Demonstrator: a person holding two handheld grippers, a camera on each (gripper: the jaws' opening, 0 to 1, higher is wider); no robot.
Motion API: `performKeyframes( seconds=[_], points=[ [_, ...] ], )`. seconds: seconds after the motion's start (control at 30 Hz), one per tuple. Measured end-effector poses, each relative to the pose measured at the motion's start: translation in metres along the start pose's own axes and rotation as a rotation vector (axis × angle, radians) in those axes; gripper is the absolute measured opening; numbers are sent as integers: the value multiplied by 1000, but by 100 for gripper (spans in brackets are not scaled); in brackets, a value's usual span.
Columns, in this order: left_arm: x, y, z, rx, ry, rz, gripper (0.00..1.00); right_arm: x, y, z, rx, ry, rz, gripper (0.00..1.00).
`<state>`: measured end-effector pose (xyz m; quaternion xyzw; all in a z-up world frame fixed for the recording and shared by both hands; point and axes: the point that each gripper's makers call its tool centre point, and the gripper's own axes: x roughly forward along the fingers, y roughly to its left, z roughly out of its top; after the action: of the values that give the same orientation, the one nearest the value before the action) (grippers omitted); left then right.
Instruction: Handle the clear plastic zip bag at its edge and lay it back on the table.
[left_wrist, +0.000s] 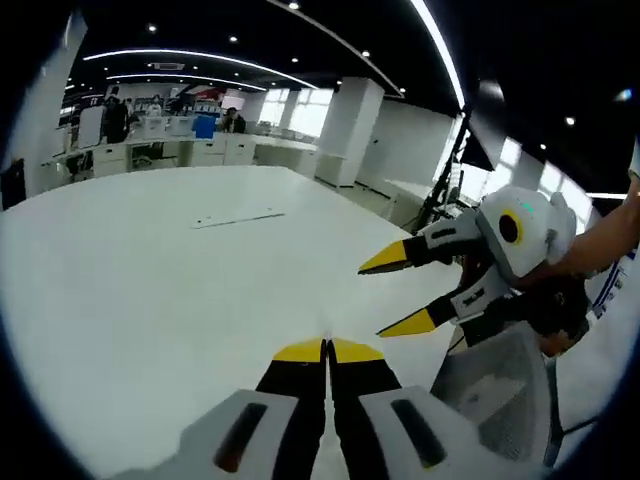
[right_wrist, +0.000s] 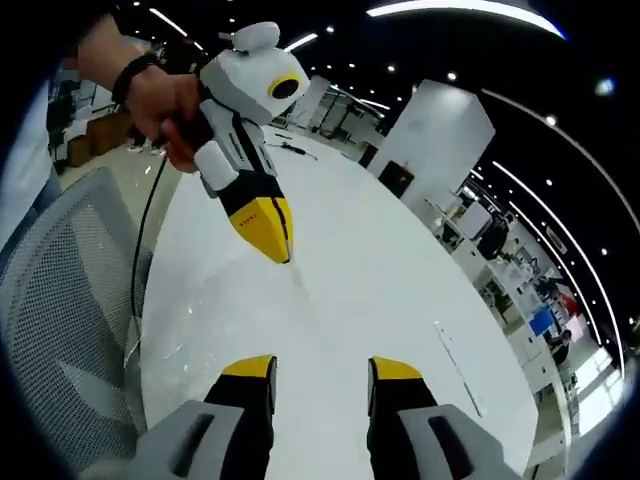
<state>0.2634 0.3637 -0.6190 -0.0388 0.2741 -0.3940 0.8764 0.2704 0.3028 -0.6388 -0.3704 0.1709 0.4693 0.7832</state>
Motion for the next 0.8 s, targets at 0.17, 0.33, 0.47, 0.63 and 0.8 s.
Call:
performKeyframes(
  seconds=[0.17, 0.33, 0.47, 0.63, 0.8],
  points=[
    [3, -16, 0, 43, 16, -22, 0, 11, 7, -2, -25, 14, 58, 34],
    [2, -21, -3, 82, 43, -51, 0, 15, 14, -1, -58, 19, 99, 30],
    [2, -19, -3, 83, 45, -70, 0, 17, 22, -1, -62, 21, 138, 20],
    [0, -17, -7, 87, 62, -74, 0, 18, 27, -2, -62, 32, 166, 4],
    [1, -15, -10, 96, 73, -62, 0, 17, 35, -3, -70, 46, 197, 0]
  ],
)
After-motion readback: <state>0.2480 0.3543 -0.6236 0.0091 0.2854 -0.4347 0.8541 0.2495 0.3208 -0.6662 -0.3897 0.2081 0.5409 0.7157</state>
